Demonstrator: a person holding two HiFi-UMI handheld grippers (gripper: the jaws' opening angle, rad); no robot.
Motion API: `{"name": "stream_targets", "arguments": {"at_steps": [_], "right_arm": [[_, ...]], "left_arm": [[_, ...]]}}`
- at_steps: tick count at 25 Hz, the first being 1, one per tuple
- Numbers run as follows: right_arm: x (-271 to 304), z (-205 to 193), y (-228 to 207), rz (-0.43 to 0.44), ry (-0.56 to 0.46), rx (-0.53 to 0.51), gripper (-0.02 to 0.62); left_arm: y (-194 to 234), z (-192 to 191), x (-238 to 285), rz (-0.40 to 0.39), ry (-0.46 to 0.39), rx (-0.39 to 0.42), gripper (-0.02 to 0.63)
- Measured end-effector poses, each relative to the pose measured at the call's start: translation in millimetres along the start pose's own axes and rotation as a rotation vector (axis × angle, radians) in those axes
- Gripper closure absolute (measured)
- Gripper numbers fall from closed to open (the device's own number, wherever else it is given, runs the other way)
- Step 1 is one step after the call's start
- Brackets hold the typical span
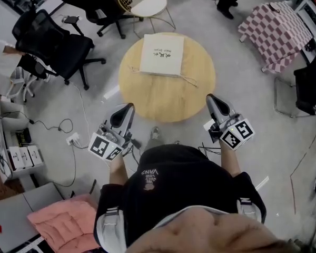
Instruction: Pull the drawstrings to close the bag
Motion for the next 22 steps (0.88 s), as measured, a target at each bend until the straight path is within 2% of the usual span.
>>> {"name": "stream_targets", "arguments": {"at_steps": [6,12,17,22], "right_arm": [[3,-3,11,0.012,0.002,-0.088,0.597],[27,-3,33,-0.056,-0.035,-0.111,0.595],[56,-4,43,-0.109,-0.071,-0.08,0.595],[85,-22,63,-0.169,-0.077,-0.047,0.595]], "left_arm": [[8,-3,-6,0.014,0.015,0.048,0.609],[52,-5,-19,-0.004,-0.012,0.032,0.607],[91,-1,-15,-0.081,0.023,0.038,0.604],[133,-6,-20,-0.163,0.066,0.03,0.604]]}}
Point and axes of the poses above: the fingertips, and each gripper's own axes: x forward along the fingers, y to its left, z out of its top, the point moved 8 cm from there along -x, backward along the fingers, and after that the axes turned 1 degree about -y, right-handed, at the moved point
